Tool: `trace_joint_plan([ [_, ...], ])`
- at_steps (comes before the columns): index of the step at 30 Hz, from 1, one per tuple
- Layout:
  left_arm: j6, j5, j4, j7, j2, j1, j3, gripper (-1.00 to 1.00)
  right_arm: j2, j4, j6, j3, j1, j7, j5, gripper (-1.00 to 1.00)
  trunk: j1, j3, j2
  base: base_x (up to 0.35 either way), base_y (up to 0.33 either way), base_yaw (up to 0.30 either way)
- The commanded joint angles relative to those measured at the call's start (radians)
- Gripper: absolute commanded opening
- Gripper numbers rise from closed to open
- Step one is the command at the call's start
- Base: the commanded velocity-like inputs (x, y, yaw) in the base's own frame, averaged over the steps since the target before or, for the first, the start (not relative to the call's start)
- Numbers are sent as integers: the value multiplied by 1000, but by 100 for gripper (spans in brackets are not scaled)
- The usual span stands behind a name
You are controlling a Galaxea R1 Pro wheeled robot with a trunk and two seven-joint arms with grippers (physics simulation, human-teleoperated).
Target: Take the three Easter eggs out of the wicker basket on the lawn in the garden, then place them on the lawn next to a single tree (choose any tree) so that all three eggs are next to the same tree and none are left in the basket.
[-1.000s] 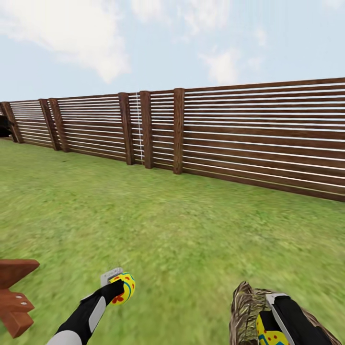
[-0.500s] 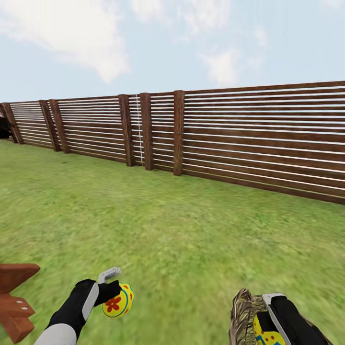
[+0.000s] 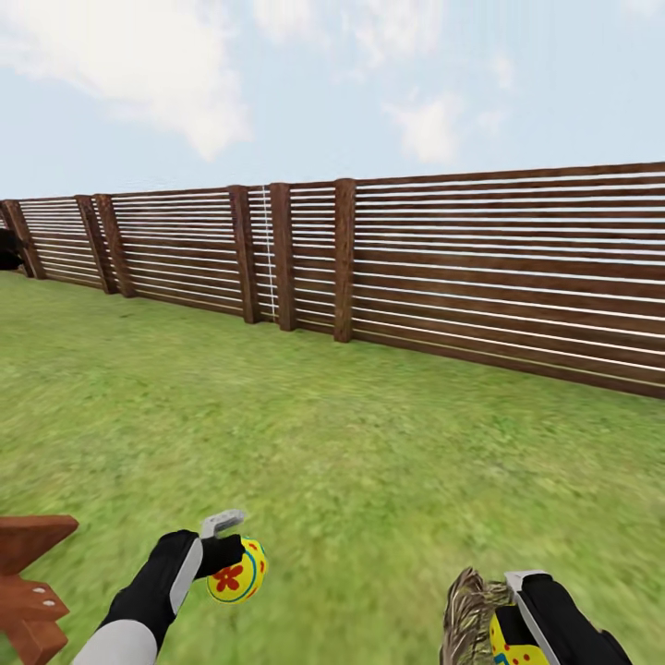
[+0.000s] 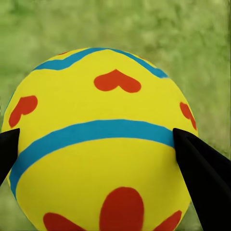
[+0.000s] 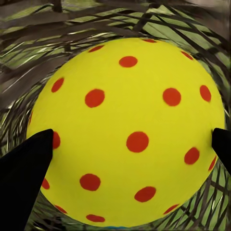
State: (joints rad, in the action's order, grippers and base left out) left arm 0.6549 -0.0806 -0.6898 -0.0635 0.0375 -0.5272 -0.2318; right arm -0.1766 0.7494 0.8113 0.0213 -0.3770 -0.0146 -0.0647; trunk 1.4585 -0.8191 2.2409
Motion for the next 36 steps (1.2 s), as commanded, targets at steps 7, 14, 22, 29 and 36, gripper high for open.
trace_joint_plan([
  [7, 8, -5, 28, 0, 5, -1, 31, -100, 0, 1, 3, -39, 0, -2, -5, -100, -23, 18, -42, 0, 0, 0],
  [14, -2, -8, 83, 3, 4, -1, 25, -100, 0, 1, 3, -38, 0, -2, -5, -100, -31, 24, -56, 0, 0, 0],
  [22, -20, -13, 90, 4, 5, -1, 20, -100, 0, -2, 3, -39, 0, -2, -4, -100, -31, 24, -56, -125, 0, 0],
  [29, -20, -13, 115, 4, 5, -1, 19, -100, 1, -36, -1, -40, 0, -1, -6, -100, -31, 24, -56, -339, 0, 0],
  [36, -46, -13, 120, 4, 8, -1, 20, -100, 0, -39, -1, -40, 0, -1, -6, -100, -42, 33, -77, -33, 0, 0],
])
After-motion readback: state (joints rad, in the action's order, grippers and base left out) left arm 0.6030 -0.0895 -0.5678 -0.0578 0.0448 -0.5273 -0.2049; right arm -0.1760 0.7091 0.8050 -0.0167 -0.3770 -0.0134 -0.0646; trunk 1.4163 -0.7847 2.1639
